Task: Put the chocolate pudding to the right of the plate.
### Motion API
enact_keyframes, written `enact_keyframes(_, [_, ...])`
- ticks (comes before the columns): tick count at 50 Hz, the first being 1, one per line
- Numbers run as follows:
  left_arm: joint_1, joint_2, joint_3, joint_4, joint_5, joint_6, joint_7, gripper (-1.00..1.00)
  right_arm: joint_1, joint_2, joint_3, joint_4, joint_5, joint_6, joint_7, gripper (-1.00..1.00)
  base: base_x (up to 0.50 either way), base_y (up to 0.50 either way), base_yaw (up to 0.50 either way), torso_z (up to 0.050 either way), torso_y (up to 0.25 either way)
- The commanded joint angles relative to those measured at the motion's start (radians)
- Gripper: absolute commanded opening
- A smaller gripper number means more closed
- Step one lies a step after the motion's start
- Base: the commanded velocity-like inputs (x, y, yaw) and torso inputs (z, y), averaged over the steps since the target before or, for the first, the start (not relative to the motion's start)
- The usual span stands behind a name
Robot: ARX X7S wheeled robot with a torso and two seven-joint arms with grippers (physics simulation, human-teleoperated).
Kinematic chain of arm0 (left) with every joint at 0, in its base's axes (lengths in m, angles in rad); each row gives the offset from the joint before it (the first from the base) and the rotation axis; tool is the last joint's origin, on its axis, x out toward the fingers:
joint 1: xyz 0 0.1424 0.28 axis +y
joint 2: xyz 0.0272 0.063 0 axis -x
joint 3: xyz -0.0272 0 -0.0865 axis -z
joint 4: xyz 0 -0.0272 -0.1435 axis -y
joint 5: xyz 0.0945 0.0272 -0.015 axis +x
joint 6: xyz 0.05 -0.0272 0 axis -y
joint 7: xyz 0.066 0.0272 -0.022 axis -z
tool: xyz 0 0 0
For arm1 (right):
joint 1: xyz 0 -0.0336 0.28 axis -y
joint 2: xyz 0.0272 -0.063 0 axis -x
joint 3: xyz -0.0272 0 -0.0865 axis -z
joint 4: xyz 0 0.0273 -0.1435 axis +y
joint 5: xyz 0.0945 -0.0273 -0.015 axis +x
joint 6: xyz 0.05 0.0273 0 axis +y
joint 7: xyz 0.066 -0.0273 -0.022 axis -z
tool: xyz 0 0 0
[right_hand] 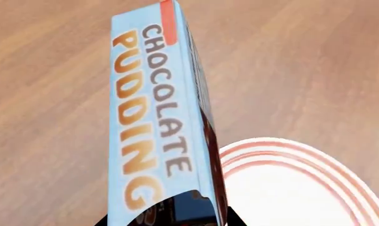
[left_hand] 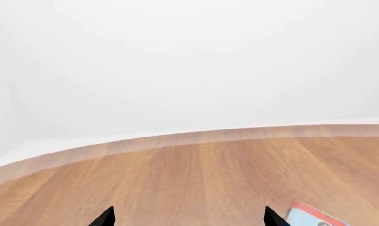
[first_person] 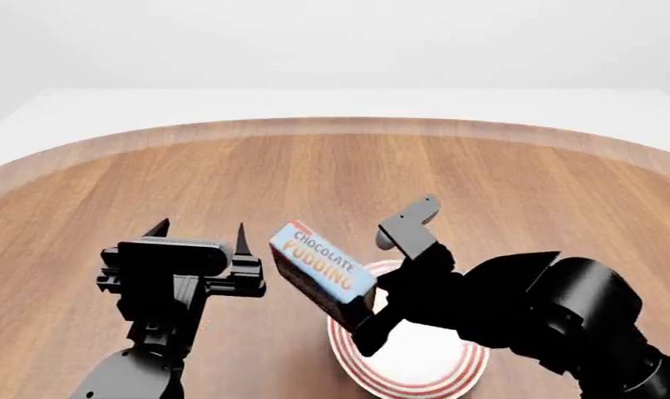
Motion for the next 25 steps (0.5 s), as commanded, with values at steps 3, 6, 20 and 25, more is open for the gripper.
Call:
enact_keyframes(3, [-0.001, -0.003, 0.003, -0.003, -0.005, 0.003, -0.003, 1.0, 0.081, 0.036, 0.149, 0.083, 0.035, 0.029, 0.088, -1.0, 0.0, 0.0, 0.0, 0.0, 0.0])
enact_keyframes(6, [0.001, -0.005, 0.004, 0.0, -0.006, 0.003, -0.005, 1.0, 0.084, 0.042, 0.166, 0.101, 0.036, 0.029, 0.103, -1.0, 0.0, 0.0, 0.0, 0.0, 0.0])
enact_keyframes(20, [0.0, -0.008, 0.011, -0.009, -0.008, 0.009, -0.007, 1.0, 0.056, 0.091, 0.318, 0.043, 0.151, 0.143, 0.318, -1.0, 0.0, 0.0, 0.0, 0.0, 0.0])
enact_keyframes(25, [-0.001, -0.008, 0.012, -0.012, -0.009, 0.011, -0.007, 1.0, 0.003, 0.109, 0.463, 0.029, 0.287, 0.235, 0.512, -1.0, 0.0, 0.0, 0.0, 0.0, 0.0])
